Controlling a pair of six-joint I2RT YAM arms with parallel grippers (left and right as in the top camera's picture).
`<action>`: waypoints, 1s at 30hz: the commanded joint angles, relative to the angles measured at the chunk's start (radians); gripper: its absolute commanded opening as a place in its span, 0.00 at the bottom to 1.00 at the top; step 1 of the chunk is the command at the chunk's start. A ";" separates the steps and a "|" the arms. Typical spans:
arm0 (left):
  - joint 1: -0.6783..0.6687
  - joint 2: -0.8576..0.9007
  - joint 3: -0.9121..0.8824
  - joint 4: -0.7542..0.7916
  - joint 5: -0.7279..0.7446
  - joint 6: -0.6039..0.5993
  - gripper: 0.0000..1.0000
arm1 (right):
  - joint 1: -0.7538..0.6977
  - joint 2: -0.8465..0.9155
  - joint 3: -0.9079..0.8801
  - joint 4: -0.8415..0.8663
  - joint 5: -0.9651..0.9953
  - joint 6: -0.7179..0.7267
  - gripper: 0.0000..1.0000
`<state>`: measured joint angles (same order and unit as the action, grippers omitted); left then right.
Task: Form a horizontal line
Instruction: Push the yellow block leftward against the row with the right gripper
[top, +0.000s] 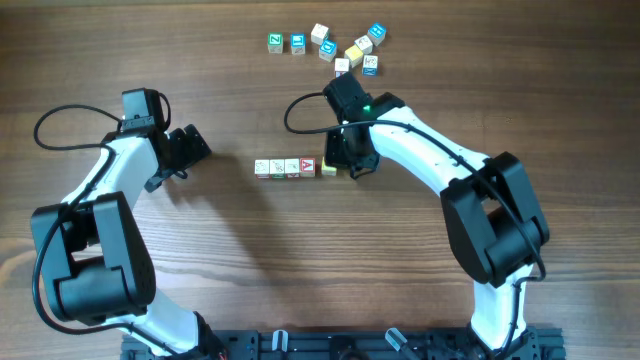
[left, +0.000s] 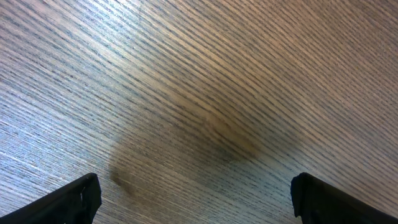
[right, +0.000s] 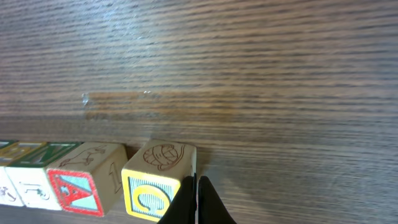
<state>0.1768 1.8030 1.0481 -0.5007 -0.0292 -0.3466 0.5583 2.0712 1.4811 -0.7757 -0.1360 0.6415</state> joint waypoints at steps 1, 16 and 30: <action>0.003 0.004 -0.003 0.000 -0.006 -0.006 1.00 | 0.018 0.021 -0.003 0.019 -0.019 -0.013 0.05; 0.003 0.004 -0.003 0.000 -0.006 -0.006 1.00 | 0.017 0.021 -0.003 0.069 0.056 -0.014 0.06; 0.003 0.004 -0.003 0.000 -0.006 -0.006 1.00 | 0.017 0.021 -0.003 0.052 -0.027 -0.001 0.05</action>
<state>0.1768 1.8030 1.0481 -0.5007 -0.0292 -0.3466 0.5743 2.0712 1.4811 -0.7116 -0.1421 0.6384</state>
